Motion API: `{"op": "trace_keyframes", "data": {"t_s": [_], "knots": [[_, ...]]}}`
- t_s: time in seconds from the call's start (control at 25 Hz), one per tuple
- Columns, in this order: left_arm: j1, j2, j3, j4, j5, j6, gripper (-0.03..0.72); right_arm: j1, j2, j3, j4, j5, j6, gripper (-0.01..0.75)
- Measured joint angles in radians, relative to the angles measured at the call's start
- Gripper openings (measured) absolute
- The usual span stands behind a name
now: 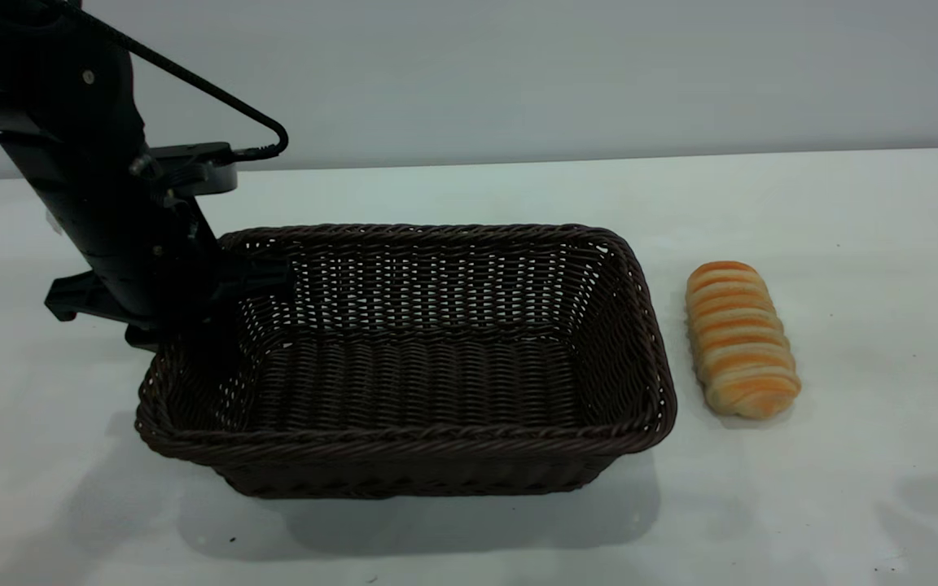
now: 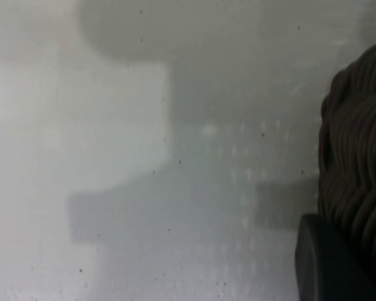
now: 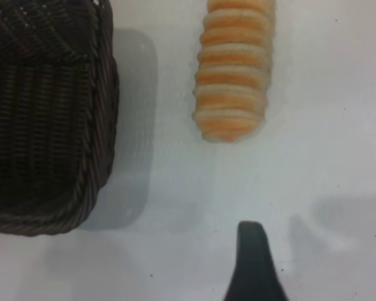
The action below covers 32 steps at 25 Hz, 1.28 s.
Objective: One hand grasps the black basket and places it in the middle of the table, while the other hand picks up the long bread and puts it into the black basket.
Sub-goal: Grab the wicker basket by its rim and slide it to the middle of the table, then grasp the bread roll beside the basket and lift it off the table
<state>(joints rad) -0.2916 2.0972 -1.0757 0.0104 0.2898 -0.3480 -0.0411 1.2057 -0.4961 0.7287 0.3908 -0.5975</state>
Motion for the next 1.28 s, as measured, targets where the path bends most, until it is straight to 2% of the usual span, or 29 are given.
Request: {"op": "trace_keyframes", "data": {"t_s": [0.08, 0.16, 0.4, 0.52, 0.68, 0.92, 1.28], "knots": [[0.0, 0.0, 0.0, 0.001, 0.004, -0.003, 0.144, 0.0, 0.0, 0.0, 0.0, 0.004, -0.007, 0.531], [0.0, 0.001, 0.0, 0.006, 0.016, -0.002, 0.205, 0.0, 0.0, 0.0, 0.0, 0.008, -0.012, 0.531], [0.0, -0.006, 0.0, 0.031, 0.087, -0.004, 0.536, 0.0, 0.0, 0.0, 0.004, 0.011, -0.013, 0.531], [0.0, -0.027, 0.0, 0.033, 0.109, -0.004, 0.639, 0.0, 0.0, 0.0, 0.014, 0.011, -0.015, 0.531], [0.0, -0.075, 0.0, 0.034, 0.145, -0.005, 0.656, 0.0, 0.0, 0.0, 0.021, 0.013, -0.02, 0.531], [0.0, -0.223, 0.001, 0.036, 0.187, -0.006, 0.616, 0.0, 0.0, 0.0, 0.06, 0.015, -0.041, 0.531], [-0.001, -0.58, 0.001, 0.036, 0.191, 0.008, 0.594, 0.0, 0.158, -0.007, 0.348, 0.006, -0.315, 0.531]]}}
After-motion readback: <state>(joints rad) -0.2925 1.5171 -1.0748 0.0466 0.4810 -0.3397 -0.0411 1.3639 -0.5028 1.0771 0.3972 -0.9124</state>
